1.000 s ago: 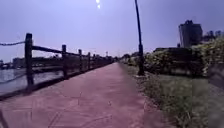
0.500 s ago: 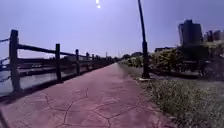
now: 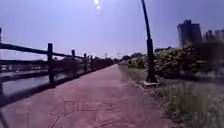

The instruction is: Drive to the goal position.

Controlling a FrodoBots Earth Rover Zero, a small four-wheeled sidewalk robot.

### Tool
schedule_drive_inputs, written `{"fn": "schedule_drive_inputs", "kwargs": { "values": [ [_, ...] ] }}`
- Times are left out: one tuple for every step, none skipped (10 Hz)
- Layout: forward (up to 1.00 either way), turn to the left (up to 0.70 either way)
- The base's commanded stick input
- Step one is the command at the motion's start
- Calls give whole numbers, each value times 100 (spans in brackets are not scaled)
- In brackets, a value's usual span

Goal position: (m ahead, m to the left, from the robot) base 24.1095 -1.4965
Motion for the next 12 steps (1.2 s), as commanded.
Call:
{"fn": "schedule_drive_inputs", "kwargs": {
  "values": [
    [100, 11],
    [100, 5],
    [100, 1],
    [100, 1],
    [100, 1],
    [100, 1],
    [100, 1],
    [100, 1],
    [100, 1],
    [100, 1],
    [100, 1],
    [100, 1]
  ]
}}
